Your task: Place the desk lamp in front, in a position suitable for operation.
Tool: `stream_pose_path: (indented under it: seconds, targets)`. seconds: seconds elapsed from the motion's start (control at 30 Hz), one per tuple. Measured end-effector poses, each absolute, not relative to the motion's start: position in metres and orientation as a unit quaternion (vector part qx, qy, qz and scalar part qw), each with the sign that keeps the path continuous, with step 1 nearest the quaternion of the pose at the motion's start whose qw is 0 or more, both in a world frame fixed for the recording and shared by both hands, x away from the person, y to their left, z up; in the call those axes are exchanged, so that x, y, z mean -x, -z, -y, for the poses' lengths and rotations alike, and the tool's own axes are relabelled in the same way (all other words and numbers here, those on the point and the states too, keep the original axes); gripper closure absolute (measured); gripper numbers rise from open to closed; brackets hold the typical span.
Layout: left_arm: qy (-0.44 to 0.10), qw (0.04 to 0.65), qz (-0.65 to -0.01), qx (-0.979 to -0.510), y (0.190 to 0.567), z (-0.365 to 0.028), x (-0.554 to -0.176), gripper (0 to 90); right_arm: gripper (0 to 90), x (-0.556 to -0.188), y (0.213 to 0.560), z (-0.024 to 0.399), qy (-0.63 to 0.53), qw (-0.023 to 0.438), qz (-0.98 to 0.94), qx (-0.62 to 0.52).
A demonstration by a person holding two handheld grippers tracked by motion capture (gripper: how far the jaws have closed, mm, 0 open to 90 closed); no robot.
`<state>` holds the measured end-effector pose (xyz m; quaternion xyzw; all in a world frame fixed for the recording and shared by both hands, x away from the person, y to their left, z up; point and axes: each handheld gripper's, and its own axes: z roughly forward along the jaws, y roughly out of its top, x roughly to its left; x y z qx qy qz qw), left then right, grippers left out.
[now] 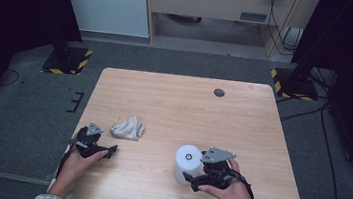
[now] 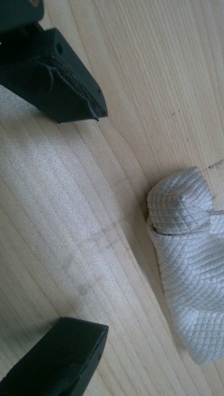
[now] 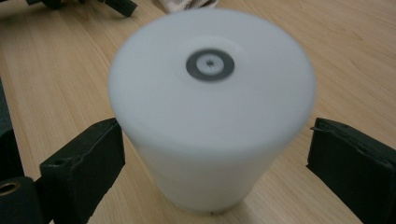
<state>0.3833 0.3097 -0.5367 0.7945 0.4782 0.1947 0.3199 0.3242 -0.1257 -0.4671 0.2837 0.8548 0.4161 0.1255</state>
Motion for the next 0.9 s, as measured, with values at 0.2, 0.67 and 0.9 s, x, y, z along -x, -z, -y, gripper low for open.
stream_pose_path:
  seconds: [0.2,0.67,0.9]
  targets:
    - [-0.194,0.321,-0.477,-0.795,0.537,-0.31,-0.383,0.0,4.5,-0.32,0.477,0.141,-0.407,0.122,-0.857,-0.291]
    - [-0.215,0.38,-0.46,-0.773,0.507,-0.299,-0.377,21.6,14.2,-0.335,0.502,0.184,-0.391,0.128,-0.847,-0.338]
    - [-0.222,0.371,-0.429,-0.793,0.502,-0.271,-0.387,40.4,26.2,-0.336,0.507,0.191,-0.397,0.129,-0.841,-0.344]
